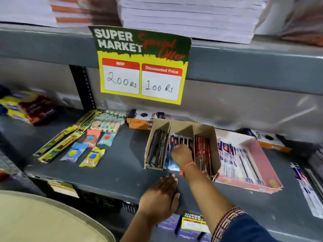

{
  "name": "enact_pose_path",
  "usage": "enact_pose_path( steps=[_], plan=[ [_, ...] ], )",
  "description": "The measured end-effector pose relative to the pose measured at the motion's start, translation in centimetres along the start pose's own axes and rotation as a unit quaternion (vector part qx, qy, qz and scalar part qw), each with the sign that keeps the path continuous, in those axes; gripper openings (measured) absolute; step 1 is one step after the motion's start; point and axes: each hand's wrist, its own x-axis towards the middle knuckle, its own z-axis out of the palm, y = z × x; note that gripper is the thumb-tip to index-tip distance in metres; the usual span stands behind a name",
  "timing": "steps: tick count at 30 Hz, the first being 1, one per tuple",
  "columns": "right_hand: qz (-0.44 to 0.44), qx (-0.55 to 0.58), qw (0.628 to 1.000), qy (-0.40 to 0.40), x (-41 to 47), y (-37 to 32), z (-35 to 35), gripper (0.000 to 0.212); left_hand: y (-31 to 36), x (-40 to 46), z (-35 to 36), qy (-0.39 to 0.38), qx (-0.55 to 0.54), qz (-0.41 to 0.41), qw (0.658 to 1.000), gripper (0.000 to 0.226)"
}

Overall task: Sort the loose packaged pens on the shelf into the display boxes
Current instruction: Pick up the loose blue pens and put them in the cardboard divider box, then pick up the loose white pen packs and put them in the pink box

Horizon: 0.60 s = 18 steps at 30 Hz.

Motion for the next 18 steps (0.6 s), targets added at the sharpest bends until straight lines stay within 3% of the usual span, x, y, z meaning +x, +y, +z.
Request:
enact_pose_path(
  steps=[8, 10, 14, 18],
  plan=[
    [-0.059, 0.102, 0.992, 0.045, -2.9, 1.0, -3.3, 0.036, 0.5, 0.3, -0.2, -0.025, 0.015, -0.015, 0.999, 0.041],
    [-0.07, 0.146, 0.984, 0.074, -3.2, 1.6, -4.7, 0.04, 0.7, 0.3, -0.1, -0.045, 0.023, -0.026, 0.998, 0.042],
    [-0.081, 0.222, 0.962, 0.135, -3.9, 4.2, -9.0, 0.044, 3.7, 1.1, 0.5, -0.068, 0.02, 0.026, 0.997, 0.042],
    [-0.046, 0.229, 0.947, 0.221, -3.8, 9.2, -14.4, 0.032, 8.3, 2.8, 1.4, -0.13, -0.02, 0.05, 0.99, 0.052]
  ],
)
